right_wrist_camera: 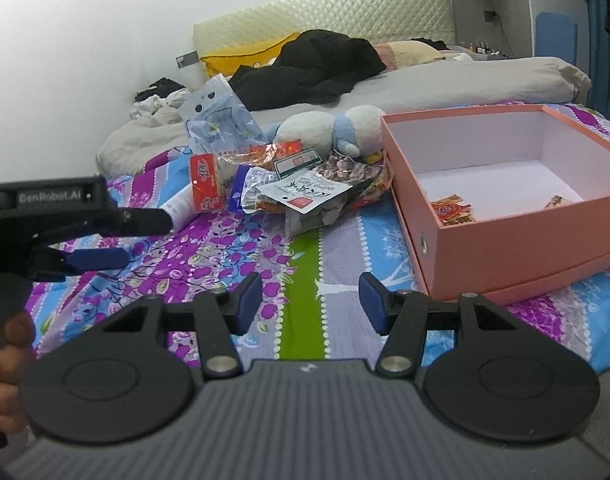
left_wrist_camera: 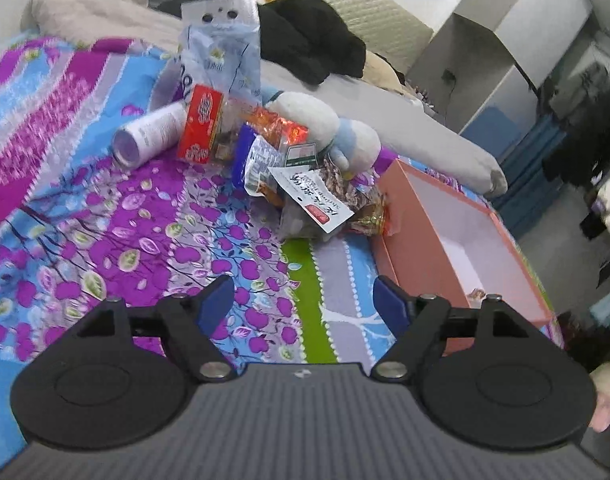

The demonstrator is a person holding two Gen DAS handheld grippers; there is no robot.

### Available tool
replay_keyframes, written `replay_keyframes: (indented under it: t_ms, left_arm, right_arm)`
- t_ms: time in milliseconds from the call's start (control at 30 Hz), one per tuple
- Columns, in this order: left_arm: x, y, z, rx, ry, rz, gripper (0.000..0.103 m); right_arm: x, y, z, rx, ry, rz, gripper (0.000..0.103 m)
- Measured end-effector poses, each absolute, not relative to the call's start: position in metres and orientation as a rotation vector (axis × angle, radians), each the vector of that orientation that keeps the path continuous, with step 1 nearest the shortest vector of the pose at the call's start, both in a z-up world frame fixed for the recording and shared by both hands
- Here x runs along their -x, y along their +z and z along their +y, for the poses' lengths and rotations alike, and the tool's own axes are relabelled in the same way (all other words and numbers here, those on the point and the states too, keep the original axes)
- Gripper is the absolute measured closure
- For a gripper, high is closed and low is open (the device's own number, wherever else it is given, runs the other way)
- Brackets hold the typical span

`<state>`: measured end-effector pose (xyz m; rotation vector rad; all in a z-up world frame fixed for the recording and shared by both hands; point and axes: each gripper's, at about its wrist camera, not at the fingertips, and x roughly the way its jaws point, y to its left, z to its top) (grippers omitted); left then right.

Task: Organize snacks
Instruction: 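Reach the left gripper to the white shrimp-roll bag and grasp it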

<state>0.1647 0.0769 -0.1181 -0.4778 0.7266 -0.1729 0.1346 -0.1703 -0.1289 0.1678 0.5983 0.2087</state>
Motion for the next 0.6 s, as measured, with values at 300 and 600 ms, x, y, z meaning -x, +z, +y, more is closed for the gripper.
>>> replay_keyframes:
  t_ms: [300, 600]
  left_arm:
    - [-0.220, -0.154, 0.087, 0.593, -0.241, 0.705, 0.024]
    - [-0.285, -0.190, 0.094, 0.732, -0.303, 0.686, 0.039]
  right_arm:
    - [-0.181, -0.156, -0.154, -0.190, 0.171, 0.590, 0.054]
    - [-0.237, -0.183, -0.144, -0.275, 0.080, 0.546, 0.060]
